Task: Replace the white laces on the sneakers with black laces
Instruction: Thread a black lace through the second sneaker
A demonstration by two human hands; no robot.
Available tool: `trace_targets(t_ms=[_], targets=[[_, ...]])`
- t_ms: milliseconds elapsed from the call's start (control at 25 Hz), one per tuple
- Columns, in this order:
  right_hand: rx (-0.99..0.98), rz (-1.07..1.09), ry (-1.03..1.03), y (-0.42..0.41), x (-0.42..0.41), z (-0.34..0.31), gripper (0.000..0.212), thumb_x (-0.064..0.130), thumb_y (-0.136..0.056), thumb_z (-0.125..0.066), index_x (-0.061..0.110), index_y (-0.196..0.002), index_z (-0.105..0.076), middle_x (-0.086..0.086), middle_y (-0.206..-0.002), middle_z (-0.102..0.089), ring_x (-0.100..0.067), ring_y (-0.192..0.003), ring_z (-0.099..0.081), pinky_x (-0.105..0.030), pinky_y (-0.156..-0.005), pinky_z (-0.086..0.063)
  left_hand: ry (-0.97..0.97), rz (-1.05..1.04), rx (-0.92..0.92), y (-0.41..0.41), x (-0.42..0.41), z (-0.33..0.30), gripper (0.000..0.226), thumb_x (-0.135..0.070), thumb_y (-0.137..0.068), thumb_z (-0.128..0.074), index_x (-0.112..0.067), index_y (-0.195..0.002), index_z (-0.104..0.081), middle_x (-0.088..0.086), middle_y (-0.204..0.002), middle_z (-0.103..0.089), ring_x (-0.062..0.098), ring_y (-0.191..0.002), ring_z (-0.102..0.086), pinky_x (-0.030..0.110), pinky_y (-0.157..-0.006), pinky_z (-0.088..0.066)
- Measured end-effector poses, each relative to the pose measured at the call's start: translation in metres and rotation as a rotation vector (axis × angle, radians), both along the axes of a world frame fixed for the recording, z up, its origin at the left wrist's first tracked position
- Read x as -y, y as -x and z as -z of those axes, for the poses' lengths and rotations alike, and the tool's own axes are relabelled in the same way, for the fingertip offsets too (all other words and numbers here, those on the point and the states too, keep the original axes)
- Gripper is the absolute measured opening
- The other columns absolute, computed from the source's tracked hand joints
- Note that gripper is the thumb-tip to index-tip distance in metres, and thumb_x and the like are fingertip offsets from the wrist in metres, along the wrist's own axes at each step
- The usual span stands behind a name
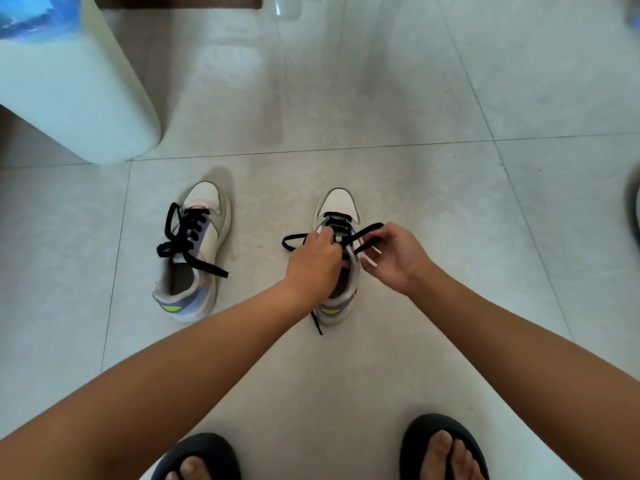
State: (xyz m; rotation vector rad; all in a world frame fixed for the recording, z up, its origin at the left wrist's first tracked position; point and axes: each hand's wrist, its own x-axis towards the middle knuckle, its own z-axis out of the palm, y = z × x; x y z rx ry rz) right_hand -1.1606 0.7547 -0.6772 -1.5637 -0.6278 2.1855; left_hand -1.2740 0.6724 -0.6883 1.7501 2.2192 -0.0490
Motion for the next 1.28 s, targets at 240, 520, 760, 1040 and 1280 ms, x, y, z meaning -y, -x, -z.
trace_targets(t_ms=[240,520,760,1040,1280], targets=[[0.339,-0.314,-0.294,-0.022,-0.018,-0.001,0.010,0.020,-0.089,-0.062,0.016,-0.081,-0.059,0.002,-0.063,-0.054,-0.010,-0.061,-0.048,-0.025,-0.066,-0.043,-0.234,0.074,0.034,0.004,0.013,0.009,0.029,-0.018,-0.052,-0.090,-0.007,-0.054,-0.063,0.011,-0.075,-0.059,0.029,-0.060,-0.057,0.020,-0.038,-0.034],[0.348,-0.447,-0.542,-0.032,-0.011,-0.001,0.017,0.004,-0.082,-0.068,0.013,-0.097,-0.067,0.006,-0.075,-0.060,0.000,-0.064,-0.054,-0.013,-0.062,-0.043,-0.213,0.027,0.082,-0.003,0.019,0.008,0.032,-0.012,-0.042,-0.092,-0.010,-0.050,-0.061,0.011,-0.074,-0.059,0.028,-0.058,-0.056,0.017,-0.038,-0.033],[0.401,-0.621,-0.599,-0.038,-0.008,-0.003,0.009,0.025,-0.087,-0.066,0.018,-0.086,-0.070,0.005,-0.074,-0.062,-0.006,-0.066,-0.052,-0.022,-0.065,-0.046,-0.278,-0.108,0.184,-0.007,0.032,0.016,0.025,-0.008,-0.058,-0.087,-0.004,-0.057,-0.062,0.016,-0.076,-0.056,0.032,-0.059,-0.058,0.023,-0.039,-0.041],[0.157,-0.346,-0.345,-0.037,-0.005,-0.004,0.017,0.019,-0.090,-0.061,0.012,-0.075,-0.064,0.001,-0.073,-0.061,-0.011,-0.070,-0.051,-0.025,-0.064,-0.042,-0.128,-0.281,0.118,-0.007,0.037,0.012,0.032,-0.028,-0.098,-0.041,-0.005,-0.107,-0.063,0.014,-0.110,-0.048,0.031,-0.101,-0.047,0.033,-0.072,-0.029],[0.237,-0.493,-0.547,-0.049,0.009,-0.010,0.008,0.012,-0.087,-0.064,0.012,-0.079,-0.068,0.002,-0.069,-0.058,-0.008,-0.064,-0.050,-0.020,-0.062,-0.044,-0.064,-0.327,0.135,-0.009,0.033,0.008,0.033,-0.030,-0.098,-0.037,-0.010,-0.112,-0.059,0.009,-0.115,-0.045,0.026,-0.103,-0.046,0.033,-0.078,-0.034]])
